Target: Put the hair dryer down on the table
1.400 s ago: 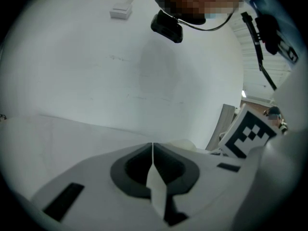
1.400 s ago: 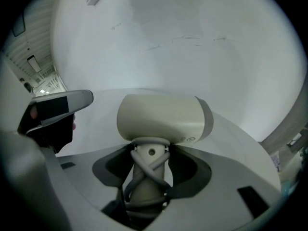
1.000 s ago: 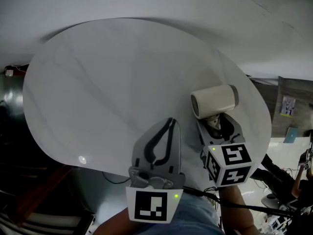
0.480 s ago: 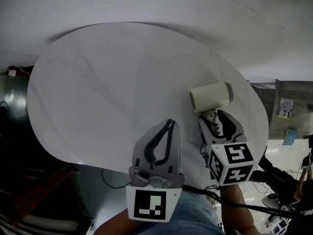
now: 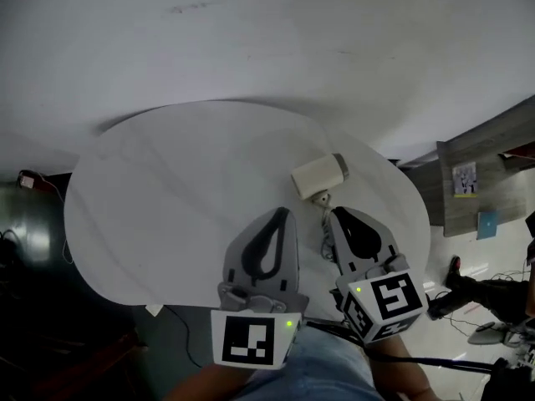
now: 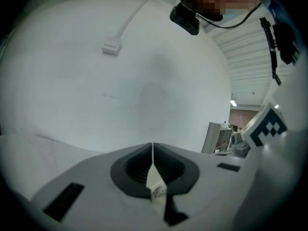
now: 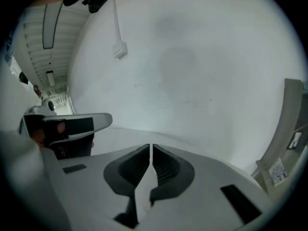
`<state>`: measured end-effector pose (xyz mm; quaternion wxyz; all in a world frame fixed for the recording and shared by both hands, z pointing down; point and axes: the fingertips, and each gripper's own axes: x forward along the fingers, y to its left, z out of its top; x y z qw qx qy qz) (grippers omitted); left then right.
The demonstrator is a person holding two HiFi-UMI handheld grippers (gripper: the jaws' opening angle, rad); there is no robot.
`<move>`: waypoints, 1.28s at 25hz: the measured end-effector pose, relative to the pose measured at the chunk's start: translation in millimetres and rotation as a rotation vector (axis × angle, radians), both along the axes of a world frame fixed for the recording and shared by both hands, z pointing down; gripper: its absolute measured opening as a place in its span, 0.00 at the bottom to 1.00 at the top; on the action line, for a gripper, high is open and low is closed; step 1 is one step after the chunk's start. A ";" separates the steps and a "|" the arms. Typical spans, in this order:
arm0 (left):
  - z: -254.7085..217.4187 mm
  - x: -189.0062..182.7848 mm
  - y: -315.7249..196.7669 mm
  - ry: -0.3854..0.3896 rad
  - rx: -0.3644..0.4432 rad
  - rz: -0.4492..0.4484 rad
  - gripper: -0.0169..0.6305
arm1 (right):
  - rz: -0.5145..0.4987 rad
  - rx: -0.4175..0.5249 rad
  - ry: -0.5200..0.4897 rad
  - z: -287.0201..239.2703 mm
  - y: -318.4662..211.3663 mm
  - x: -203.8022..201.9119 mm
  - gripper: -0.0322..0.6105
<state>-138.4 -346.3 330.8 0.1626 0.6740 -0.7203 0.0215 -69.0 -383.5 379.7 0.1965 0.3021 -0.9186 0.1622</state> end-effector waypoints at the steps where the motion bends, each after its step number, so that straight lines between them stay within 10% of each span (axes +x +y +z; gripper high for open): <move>1: -10.3 3.5 1.7 -0.011 0.021 0.010 0.05 | 0.001 0.040 -0.025 -14.7 4.6 1.6 0.09; 15: -106.2 30.2 29.7 -0.177 0.234 0.095 0.05 | 0.060 0.379 -0.198 -142.9 39.1 17.5 0.07; 32: -111.9 45.3 44.4 -0.176 0.268 0.118 0.05 | 0.058 0.458 -0.185 -157.7 66.3 29.2 0.07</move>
